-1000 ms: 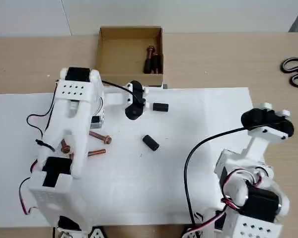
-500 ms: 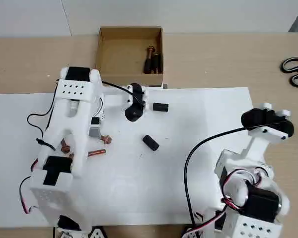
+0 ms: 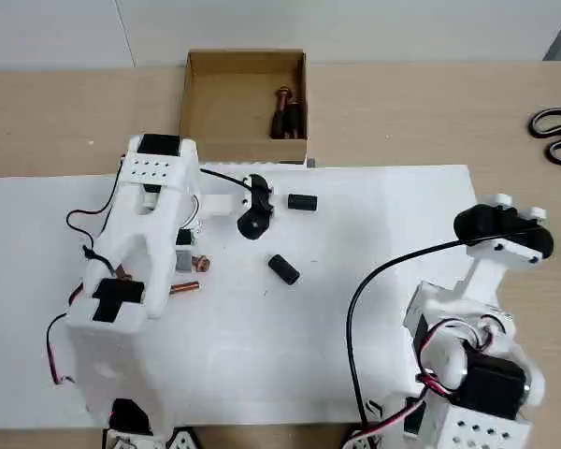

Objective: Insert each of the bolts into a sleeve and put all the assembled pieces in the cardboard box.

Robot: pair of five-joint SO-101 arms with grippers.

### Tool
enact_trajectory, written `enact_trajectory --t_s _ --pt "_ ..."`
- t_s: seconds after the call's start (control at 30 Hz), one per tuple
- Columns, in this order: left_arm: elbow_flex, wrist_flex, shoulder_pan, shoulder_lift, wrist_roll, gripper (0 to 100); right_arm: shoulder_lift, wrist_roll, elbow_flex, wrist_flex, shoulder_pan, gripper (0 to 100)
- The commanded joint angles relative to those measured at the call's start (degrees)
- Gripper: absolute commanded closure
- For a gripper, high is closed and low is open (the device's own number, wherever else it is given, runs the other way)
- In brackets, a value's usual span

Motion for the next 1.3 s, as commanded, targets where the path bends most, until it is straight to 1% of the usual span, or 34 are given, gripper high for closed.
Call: enact_trajectory --t_s 0.0,0.1,0.37,0.53,0.87,0.97,1.03,1.27 --pt "-1.2 0.0 -0.3 0.8 -9.6 89 -0.5 -0.6 -0.2 -1.5 0.2 99.6" --pt "-1.2 -1.6 -0.3 2.5 -9.6 89 -0.5 -0.6 -0.2 -1.5 0.2 99.6" --pt "-1.2 -1.7 -0.3 6.1 -9.4 89 -0.5 -0.6 -0.2 -1.5 0.2 99.6" --pt "-1.3 -1.3 0.2 5.5 -9.6 99 -0.5 -0.6 -0.2 -1.5 0.2 99.6" --pt "-1.3 -1.1 0.3 2.2 -9.3 99 -0.5 -0.6 -0.4 -1.5 0.2 99.6" --pt "-1.6 1.4 0.4 -0.9 -9.2 99 -0.5 -0.6 -0.5 -1.5 0.2 99.6" --pt "-1.6 1.7 0.8 -4.0 -8.7 99 -0.5 -0.5 -0.5 -1.5 0.2 99.6" --pt "-1.8 1.6 2.2 -17.1 -2.5 99 -0.6 -0.4 -5.5 -1.1 0.0 99.6"
